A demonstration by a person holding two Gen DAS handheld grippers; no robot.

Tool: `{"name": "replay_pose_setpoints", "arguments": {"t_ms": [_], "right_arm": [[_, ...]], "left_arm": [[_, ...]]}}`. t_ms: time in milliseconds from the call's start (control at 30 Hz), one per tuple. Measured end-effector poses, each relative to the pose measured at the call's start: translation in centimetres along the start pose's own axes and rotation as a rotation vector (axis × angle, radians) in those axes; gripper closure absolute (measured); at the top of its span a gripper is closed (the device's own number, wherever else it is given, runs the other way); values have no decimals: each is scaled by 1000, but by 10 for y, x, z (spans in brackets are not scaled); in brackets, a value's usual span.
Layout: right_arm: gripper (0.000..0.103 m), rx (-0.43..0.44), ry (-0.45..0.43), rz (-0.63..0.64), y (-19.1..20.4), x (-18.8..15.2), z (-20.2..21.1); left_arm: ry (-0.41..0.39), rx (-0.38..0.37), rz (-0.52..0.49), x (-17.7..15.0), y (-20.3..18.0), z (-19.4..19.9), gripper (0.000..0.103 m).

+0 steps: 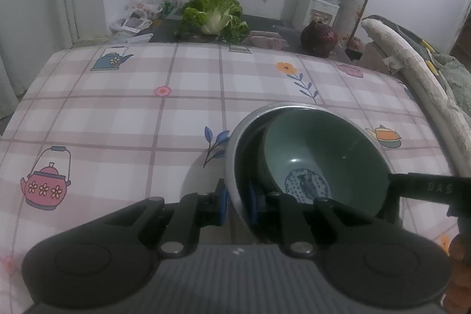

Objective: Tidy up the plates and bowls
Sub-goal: 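Lift and carry the nested bowls with both tools over the basin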

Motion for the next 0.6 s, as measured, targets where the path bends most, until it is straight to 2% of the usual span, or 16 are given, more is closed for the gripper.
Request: {"name": "replay_pose_setpoints", "arguments": {"t_ms": [600], "right_arm": [[91, -2, -22, 18, 4, 3, 6]], "left_arm": [[-21, -3, 0, 3, -1, 6, 87]]}}
Point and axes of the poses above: each gripper's, at about its wrist camera, not at the fingertips, and z roughly against the way its jaws point, y to its left, x to its top, the point moved 9 cm from there along -z, roughly the way its jaws point, and after that the axes turned 6 degrees about y, right-handed, at the moved point
